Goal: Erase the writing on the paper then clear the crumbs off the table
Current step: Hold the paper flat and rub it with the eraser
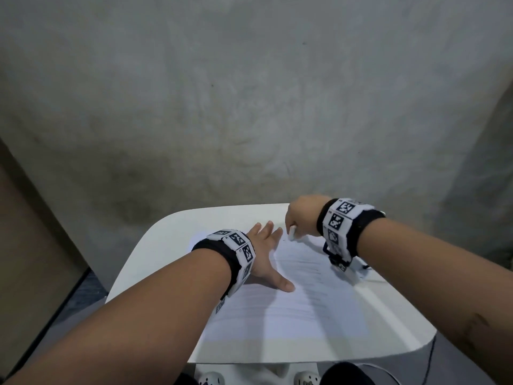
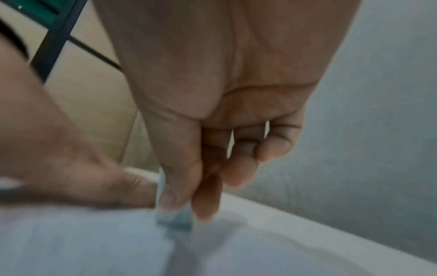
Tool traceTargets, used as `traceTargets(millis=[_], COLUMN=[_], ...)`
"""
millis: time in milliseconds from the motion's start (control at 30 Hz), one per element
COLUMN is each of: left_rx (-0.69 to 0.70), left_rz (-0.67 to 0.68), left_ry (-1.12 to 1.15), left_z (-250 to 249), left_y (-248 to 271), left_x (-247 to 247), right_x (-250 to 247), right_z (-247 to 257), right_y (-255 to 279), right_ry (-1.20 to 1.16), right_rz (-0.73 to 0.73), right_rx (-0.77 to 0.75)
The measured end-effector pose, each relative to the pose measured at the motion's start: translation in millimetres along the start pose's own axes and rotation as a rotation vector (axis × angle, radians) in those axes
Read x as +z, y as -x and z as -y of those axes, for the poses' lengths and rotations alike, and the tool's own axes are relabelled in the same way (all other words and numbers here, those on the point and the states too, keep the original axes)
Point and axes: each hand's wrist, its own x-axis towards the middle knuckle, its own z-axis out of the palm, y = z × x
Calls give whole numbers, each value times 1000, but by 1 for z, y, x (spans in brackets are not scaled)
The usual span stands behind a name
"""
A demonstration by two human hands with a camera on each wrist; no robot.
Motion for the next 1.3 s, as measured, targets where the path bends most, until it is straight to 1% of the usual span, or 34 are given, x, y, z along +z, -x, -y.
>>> traceTargets(millis=[67,133,200,233,267,367,433,467,533,600,633,667,700,800,867,933,1033,1067,1100,1200,1233,1300], left_rx=[2,1,0,0,1,7,5,6,8,9,6,4,5,9,6,3,-4,-8,-9,18,30,34], left_rz=[-8,-21,-22,-22,-23,-12,-6,-7,-18,-24,-24,-23,-19,-9,-12,-17,-13,-17,-21,-22,-22,-34], left_ry=[2,3,-1,0,3,9,1,3,13,10,4,-4,-12,-30,-18,-11,-16,-19,-23,-41,-49,-23], left_z=[1,0,0,-1,-1,1,2,2,2,1,0,-1,-1,-3,-1,0,1,1,0,-6,-8,-7], left_y=[-1,-2,-2,-2,-2,-2,-2,-3,-4,-4,-3,-1,0,1,0,-1,-4,-3,-3,2,4,4], left_x=[0,2,3,3,3,2,1,1,3,4,4,3,2,0,0,2,4,4,4,-1,-2,-2], right_x=[6,9,10,8,5,-2,1,4,9,8,6,2,-1,0,6,11,9,6,3,-1,0,5], right_z=[-7,-23,-34,-33,-29,-10,-6,-10,-21,-30,-29,-25,-18,-1,0,-12,-31,-32,-27,5,15,23], right_y=[4,13,17,15,11,-4,-7,-5,4,8,7,5,3,-6,-4,5,13,13,12,7,6,9], right_ry=[-25,-58,-15,-2,-4,-49,-54,-71,-87,-36,-15,-5,2,-20,-47,-90,-146,-164,-166,-95,-74,-23], right_rz=[39,136,219,238,218,28,15,37,130,250,276,267,226,46,16,98,296,315,289,64,21,5], right_rx=[-16,-14,0,13,20,4,-30,-35,-34,-21,-4,10,12,-17,-38,-48,-12,-11,-16,-91,-127,-166])
